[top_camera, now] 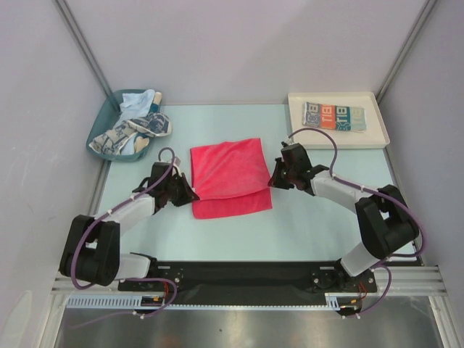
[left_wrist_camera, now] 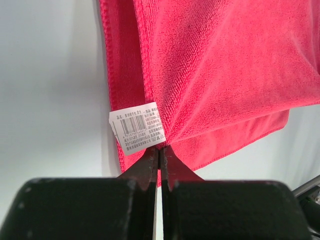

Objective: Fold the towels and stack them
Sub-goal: Fold the towel

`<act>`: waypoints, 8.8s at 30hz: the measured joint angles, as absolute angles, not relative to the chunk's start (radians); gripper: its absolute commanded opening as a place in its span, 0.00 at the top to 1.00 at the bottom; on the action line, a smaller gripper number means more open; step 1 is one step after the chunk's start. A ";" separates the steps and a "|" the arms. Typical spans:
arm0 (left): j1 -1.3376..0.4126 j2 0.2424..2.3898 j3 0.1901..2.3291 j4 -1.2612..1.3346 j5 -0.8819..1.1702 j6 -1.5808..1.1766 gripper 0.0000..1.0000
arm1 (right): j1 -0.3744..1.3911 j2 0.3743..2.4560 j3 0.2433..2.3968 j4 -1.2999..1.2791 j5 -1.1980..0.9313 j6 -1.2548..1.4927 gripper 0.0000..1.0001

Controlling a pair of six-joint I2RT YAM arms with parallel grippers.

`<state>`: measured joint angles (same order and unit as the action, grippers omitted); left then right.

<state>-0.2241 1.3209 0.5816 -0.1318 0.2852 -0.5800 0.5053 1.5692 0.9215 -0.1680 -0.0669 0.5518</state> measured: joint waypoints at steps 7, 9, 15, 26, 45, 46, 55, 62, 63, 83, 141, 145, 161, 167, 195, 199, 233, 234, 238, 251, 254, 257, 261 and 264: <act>-0.224 1.333 0.570 -0.108 0.300 -0.587 1.00 | 0.514 1.584 0.907 -0.150 -0.062 0.560 1.00; -0.224 1.334 0.570 -0.106 0.300 -0.587 1.00 | 0.515 1.584 0.907 -0.150 -0.059 0.564 1.00; -0.224 1.314 0.570 -0.129 0.299 -0.586 1.00 | 0.515 1.582 0.911 -0.163 -0.044 0.566 1.00; -0.224 1.202 0.624 -0.205 0.292 -0.583 1.00 | 0.525 1.458 0.929 -0.218 -0.015 0.565 1.00; -0.224 1.162 0.529 -0.221 0.300 -0.576 1.00 | 0.588 1.435 0.884 -0.233 0.040 0.578 1.00; -0.224 1.162 0.521 -0.222 0.302 -0.576 1.00 | 0.590 1.435 0.872 -0.232 0.041 0.581 1.00; -0.224 1.158 0.517 -0.237 0.311 -0.576 1.00 | 0.594 1.433 0.863 -0.247 0.063 0.590 1.00; -0.224 1.092 0.575 -0.289 0.314 -0.574 0.99 | 0.595 1.369 0.917 -0.289 0.097 0.583 1.00; -0.224 1.078 0.580 -0.295 0.314 -0.574 0.99 | 0.596 1.353 0.919 -0.289 0.099 0.583 1.00; -0.225 1.132 0.382 -0.187 0.338 -0.595 0.62 | 0.625 1.400 0.727 -0.215 0.062 0.611 0.45; -0.075 2.036 1.371 -0.263 0.286 -0.538 0.64 | 0.348 2.312 1.786 -0.292 -0.299 0.535 0.59; -0.075 2.041 1.371 -0.257 0.293 -0.542 0.69 | 0.352 2.325 1.787 -0.294 -0.301 0.546 0.63; -0.060 2.070 1.380 -0.249 0.296 -0.549 1.00 | 0.342 2.347 1.797 -0.271 -0.251 0.576 0.93; -0.044 2.070 1.385 -0.249 0.298 -0.549 1.00 | 0.331 2.284 1.709 -0.241 -0.171 0.575 0.94; -0.023 2.118 1.556 -0.328 0.335 -0.501 0.62 | 0.307 2.251 1.757 -0.208 -0.140 0.536 0.55; -0.023 2.135 1.560 -0.355 0.324 -0.487 0.59 | 0.313 2.274 1.769 -0.212 -0.140 0.525 0.57; -0.038 2.195 1.583 -0.363 0.352 -0.458 0.90 | 0.336 2.339 1.765 -0.176 -0.157 0.496 0.92; -0.039 2.196 1.584 -0.362 0.353 -0.458 0.93 | 0.336 2.339 1.765 -0.178 -0.157 0.496 0.94; -0.043 2.197 1.583 -0.349 0.359 -0.451 1.00 | 0.326 2.339 1.764 -0.180 -0.158 0.496 0.96; -0.057 2.138 1.565 -0.208 0.367 -0.454 1.00 | 0.312 2.209 1.699 -0.136 -0.128 0.453 0.98; -0.057 2.098 1.565 -0.194 0.356 -0.454 1.00 | 0.312 2.158 1.686 -0.113 -0.119 0.445 0.98; -0.057 2.070 1.556 -0.177 0.347 -0.454 1.00 | 0.312 2.118 1.668 -0.089 -0.112 0.439 0.98; -0.057 2.033 1.503 -0.152 0.345 -0.455 1.00 | 0.312 2.078 1.619 -0.070 -0.109 0.435 0.99; -0.057 2.006 1.439 -0.136 0.345 -0.461 1.00 | 0.312 2.052 1.558 -0.059 -0.101 0.435 0.99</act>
